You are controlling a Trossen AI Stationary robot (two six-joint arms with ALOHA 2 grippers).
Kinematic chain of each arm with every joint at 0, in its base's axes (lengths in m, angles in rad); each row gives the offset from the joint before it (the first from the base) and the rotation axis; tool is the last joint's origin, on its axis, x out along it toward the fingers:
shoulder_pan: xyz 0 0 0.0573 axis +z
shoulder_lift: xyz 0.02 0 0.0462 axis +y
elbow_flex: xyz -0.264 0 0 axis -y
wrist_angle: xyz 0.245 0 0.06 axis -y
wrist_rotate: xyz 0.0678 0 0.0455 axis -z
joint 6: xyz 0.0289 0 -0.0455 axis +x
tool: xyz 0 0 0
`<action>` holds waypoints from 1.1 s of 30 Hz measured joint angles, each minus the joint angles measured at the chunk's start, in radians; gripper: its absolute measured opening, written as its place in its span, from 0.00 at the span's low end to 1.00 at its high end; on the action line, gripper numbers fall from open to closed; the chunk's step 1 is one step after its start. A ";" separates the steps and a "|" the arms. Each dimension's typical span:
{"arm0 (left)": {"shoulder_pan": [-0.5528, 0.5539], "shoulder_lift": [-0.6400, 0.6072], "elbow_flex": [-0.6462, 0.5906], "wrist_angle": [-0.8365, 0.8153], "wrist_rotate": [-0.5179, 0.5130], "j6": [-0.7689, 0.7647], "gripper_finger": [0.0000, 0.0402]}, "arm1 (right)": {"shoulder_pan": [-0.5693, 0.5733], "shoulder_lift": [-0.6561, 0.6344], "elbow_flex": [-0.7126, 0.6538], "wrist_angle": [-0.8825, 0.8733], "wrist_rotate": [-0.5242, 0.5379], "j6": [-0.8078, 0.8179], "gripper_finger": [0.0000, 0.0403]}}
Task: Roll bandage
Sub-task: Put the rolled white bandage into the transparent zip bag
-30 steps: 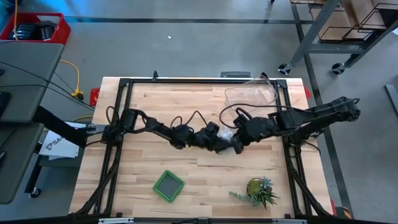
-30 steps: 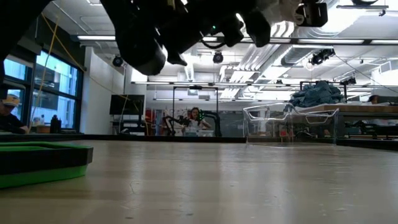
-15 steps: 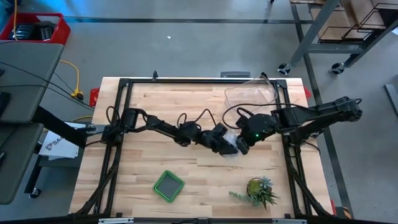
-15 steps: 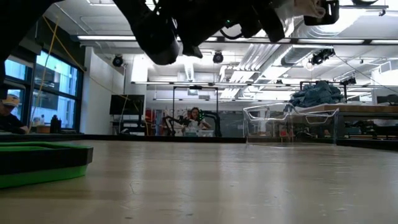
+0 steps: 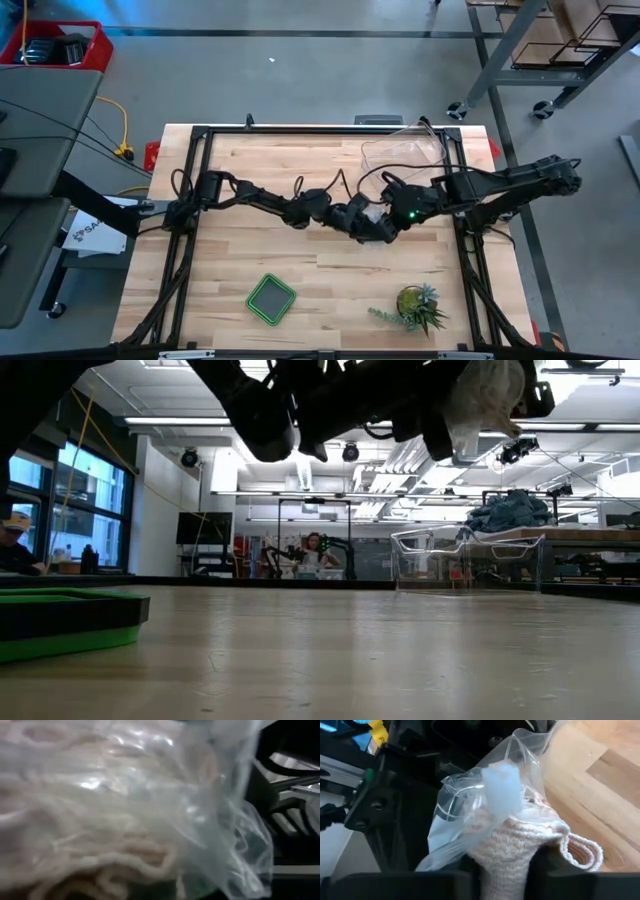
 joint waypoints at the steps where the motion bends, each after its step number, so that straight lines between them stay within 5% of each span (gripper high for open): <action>1: 0.000 0.000 0.001 -0.003 0.001 0.003 0.00 | 0.000 0.000 0.000 0.000 0.000 -0.007 0.21; 9: -0.005 -0.002 0.004 0.002 0.010 0.040 0.00 | 0.002 -0.004 -0.001 -0.001 -0.028 -0.010 0.46; 17: -0.003 -0.004 0.007 0.179 0.003 0.108 0.00 | 0.002 -0.070 -0.002 0.105 -0.015 0.020 0.48; 23: 0.000 -0.013 0.020 0.322 -0.124 0.107 0.00 | 0.001 -0.131 -0.002 0.253 0.071 0.070 0.48; 33: -0.004 -0.004 0.066 0.357 -0.109 0.118 0.00 | 0.003 -0.101 0.000 0.311 0.040 0.102 0.48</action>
